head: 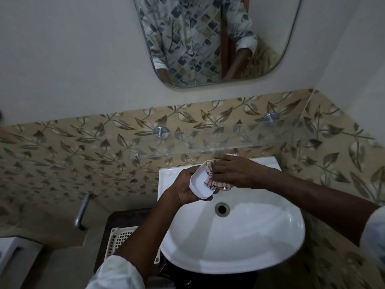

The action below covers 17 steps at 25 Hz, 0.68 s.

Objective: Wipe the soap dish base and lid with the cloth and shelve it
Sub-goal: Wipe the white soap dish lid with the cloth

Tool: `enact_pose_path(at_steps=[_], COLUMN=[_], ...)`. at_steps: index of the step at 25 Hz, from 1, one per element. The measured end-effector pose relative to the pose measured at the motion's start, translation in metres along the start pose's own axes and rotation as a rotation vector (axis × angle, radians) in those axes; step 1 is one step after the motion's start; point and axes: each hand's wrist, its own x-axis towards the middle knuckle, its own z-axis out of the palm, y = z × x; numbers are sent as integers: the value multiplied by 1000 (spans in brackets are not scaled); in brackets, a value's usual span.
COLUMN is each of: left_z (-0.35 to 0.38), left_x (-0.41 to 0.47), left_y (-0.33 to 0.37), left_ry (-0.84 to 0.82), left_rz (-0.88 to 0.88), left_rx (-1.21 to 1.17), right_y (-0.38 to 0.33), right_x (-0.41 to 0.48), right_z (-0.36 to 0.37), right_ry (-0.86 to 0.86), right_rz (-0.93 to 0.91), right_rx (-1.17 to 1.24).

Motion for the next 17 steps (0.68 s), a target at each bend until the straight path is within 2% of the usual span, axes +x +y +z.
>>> enact_pose_path(at_steps=[4,7,9,11,13,15,17], left_z=[2,4,3,-4,-11,-23,-28], left_x=[3,9,9,15,15,17,18], left_y=[-8,-28,-41,-53,-64,-70,-69], left_ry=[91,183,311,440,385,207,133], left_rz=[60,146,214,419,800,1051,1092], left_rx=[-9,-23,52,176,407,693,985], right_y=[-32,-61,-74,-80,-79,-73,-64], right_x=[10,18,24,29,34,38,42], right_z=[5,6,8,7,5,1,-6], right_ry=[-55,-123,-111,64,332,524,529], right_rz=[174,490,761,1071,1339,1388,1297], right_rx=[164,460,797,1259,1695,1998,1912])
